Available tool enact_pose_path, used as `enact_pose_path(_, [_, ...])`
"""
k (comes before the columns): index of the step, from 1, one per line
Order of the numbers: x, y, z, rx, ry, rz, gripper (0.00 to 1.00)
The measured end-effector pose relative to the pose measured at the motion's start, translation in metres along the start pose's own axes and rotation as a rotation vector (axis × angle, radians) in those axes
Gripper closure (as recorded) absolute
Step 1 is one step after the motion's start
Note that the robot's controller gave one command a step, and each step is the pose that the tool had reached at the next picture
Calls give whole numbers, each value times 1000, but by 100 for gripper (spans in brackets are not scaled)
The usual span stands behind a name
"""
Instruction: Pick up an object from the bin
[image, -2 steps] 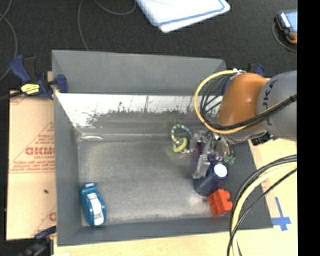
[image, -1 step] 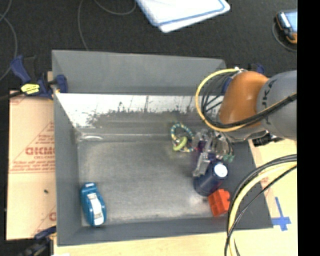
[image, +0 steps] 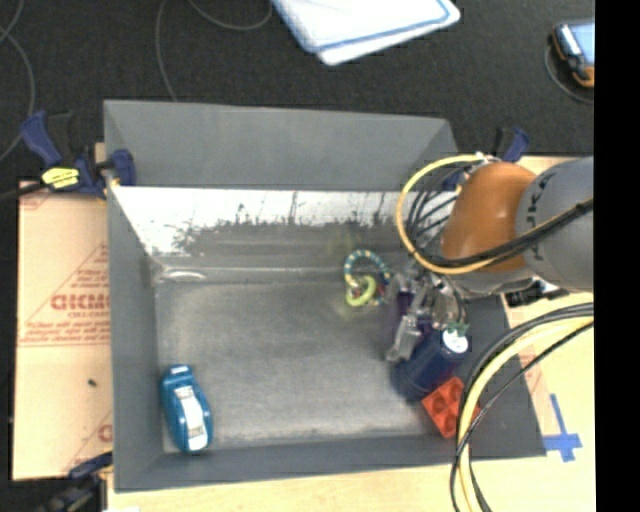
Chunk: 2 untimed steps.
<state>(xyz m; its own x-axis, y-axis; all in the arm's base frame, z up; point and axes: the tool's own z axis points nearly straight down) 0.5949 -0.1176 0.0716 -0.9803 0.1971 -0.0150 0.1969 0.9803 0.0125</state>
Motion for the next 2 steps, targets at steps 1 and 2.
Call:
enact_pose_path(1, [6,-3,0,5,7,25,0])
enact_pose_path(2, [17,-8,-2,-17,-6,113,0])
